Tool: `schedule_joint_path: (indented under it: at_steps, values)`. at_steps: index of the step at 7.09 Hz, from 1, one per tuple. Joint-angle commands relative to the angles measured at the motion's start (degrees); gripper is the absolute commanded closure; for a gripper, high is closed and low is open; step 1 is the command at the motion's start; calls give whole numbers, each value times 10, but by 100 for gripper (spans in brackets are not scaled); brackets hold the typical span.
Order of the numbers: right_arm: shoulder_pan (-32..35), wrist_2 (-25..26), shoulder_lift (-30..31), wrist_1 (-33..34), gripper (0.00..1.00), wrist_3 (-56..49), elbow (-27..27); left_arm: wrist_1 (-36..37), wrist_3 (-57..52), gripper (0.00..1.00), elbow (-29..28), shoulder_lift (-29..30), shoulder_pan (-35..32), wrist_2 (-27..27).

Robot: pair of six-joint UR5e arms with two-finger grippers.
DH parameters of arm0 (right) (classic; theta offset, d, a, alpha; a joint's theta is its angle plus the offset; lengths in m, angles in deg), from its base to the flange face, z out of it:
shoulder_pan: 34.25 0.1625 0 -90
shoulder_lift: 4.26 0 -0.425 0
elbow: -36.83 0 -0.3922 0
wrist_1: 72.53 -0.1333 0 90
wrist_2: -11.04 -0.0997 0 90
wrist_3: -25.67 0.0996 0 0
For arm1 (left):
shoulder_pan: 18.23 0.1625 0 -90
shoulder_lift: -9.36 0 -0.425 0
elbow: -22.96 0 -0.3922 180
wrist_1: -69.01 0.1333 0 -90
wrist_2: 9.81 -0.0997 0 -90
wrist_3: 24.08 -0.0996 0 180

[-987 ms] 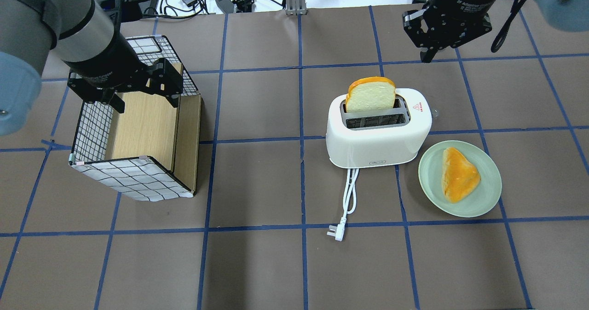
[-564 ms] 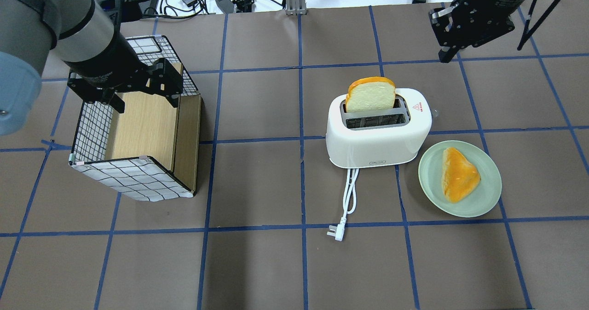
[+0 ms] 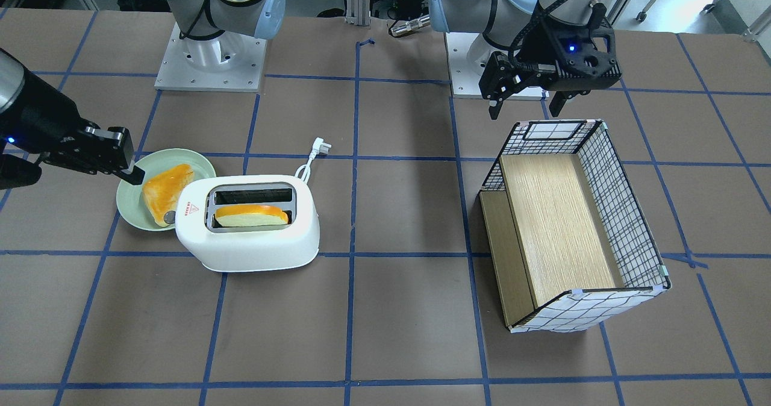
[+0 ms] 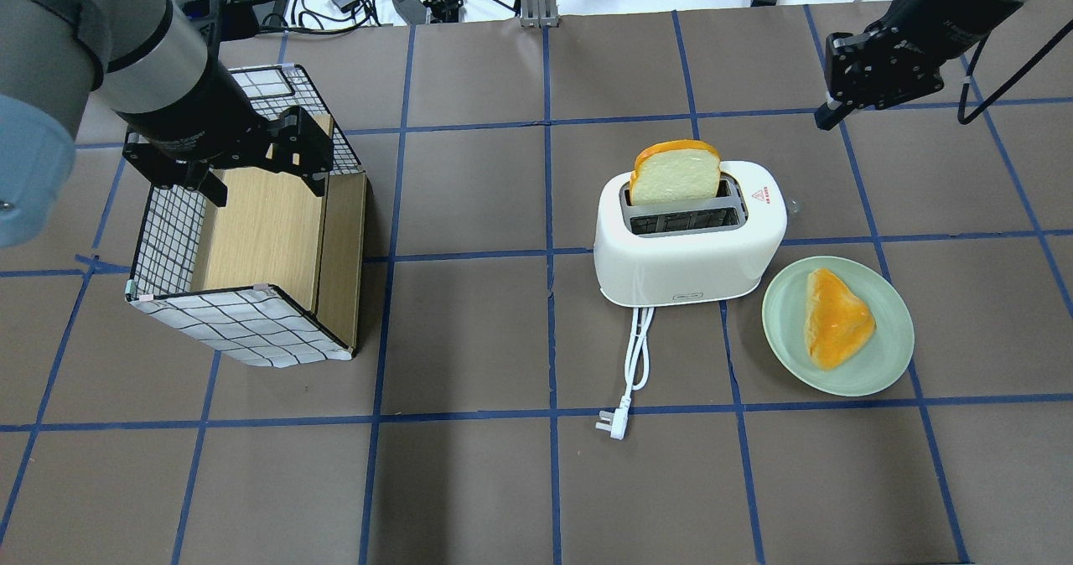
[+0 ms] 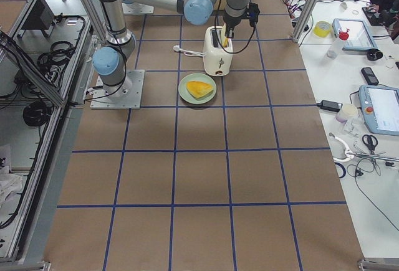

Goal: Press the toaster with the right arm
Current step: 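Move the right gripper toward the side of the white toaster, then lower the right gripper onto the toaster's side lever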

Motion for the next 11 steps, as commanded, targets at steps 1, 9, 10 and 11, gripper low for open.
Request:
schedule_joint_path:
  at_steps: [1,9,10,11]
  values:
    - [-7,-39,-21,76,100,-7,-58,0,0,0,0,0,0,0]
    - [-46,-50,-57,110,100,-39,-103,0,0,0,0,0,0,0]
    - [-47,-50,-59,110,100,-39,-106,0,0,0,0,0,0,0]
    - [-48,-51,-59,110,100,-40,-114,0,0,0,0,0,0,0]
